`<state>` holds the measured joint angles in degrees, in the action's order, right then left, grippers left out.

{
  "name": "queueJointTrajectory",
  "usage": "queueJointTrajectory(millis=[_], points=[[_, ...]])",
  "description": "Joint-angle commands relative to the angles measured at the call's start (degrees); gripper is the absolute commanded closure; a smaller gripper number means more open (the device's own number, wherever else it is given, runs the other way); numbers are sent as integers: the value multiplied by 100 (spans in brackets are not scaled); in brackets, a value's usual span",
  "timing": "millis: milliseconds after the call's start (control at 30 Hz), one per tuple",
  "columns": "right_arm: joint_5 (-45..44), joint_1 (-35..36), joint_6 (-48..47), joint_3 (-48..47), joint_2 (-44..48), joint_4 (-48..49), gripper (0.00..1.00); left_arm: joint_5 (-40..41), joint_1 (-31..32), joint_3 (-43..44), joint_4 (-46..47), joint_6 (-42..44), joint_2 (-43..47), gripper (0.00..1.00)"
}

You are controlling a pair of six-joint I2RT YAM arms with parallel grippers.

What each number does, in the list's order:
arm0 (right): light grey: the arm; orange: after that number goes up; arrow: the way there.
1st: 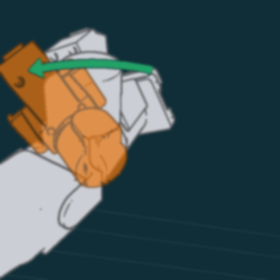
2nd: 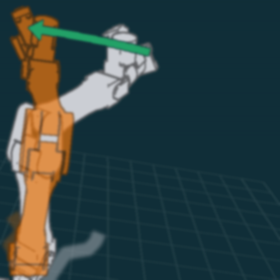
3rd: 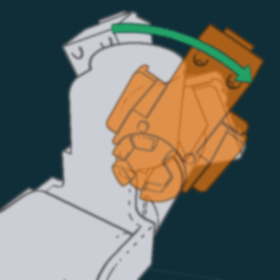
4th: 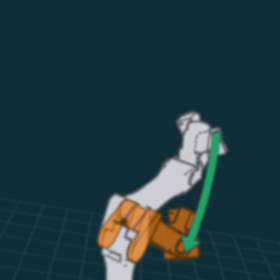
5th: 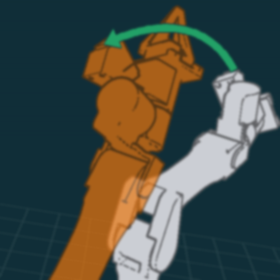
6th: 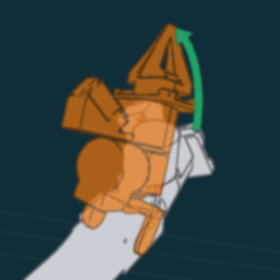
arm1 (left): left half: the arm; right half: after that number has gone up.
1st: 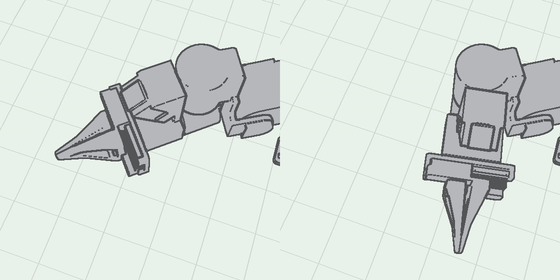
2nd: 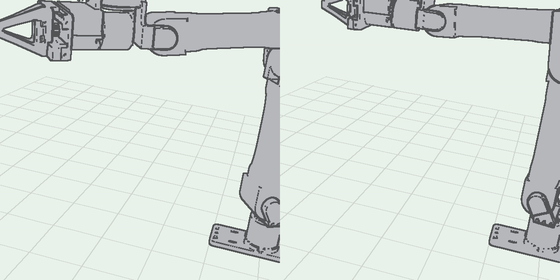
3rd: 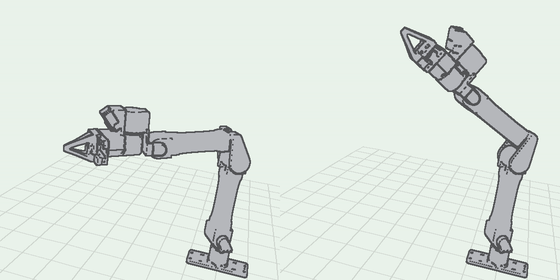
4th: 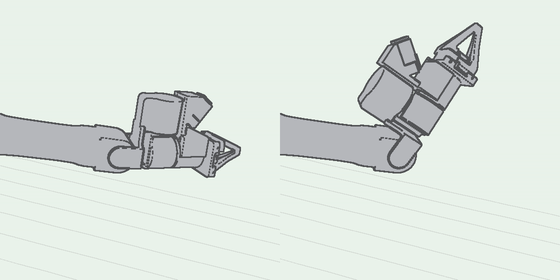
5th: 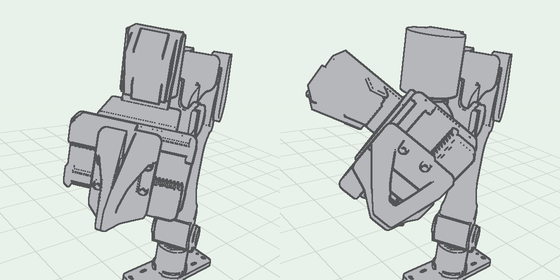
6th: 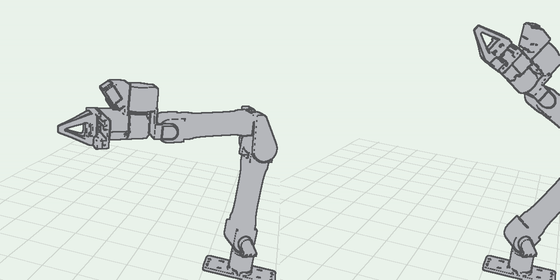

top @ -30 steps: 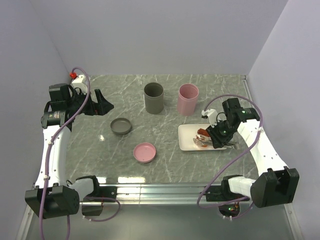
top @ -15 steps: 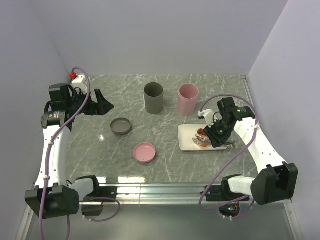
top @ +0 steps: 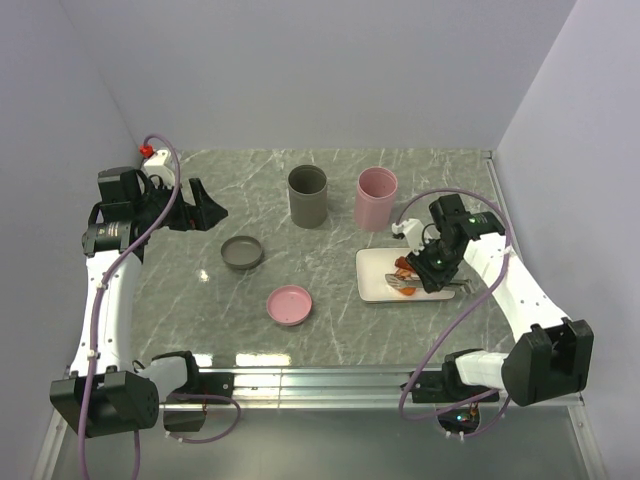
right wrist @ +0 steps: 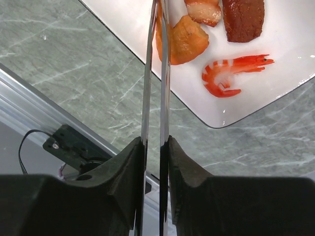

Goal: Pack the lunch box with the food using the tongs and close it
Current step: Pick up the fake food from the plate.

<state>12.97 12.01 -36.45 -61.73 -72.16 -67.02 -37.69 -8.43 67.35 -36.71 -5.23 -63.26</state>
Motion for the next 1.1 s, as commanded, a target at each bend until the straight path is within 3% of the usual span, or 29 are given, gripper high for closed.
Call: queueJointTrajectory(millis=[0,367,700,1067], points=[[3,73,23,-128,-44,58,69,-116,-1,41,155,-21,-1,0],[434,65,226,-971,246,-495,99,-133,-1,50,120,-4,7,1],[926,65,401,-1393,211,-689,100,-168,-1,147,76,22,-63,0],[1972,170,840,-3096,-464,-514,100,-283,-10,15,287,84,51,1]])
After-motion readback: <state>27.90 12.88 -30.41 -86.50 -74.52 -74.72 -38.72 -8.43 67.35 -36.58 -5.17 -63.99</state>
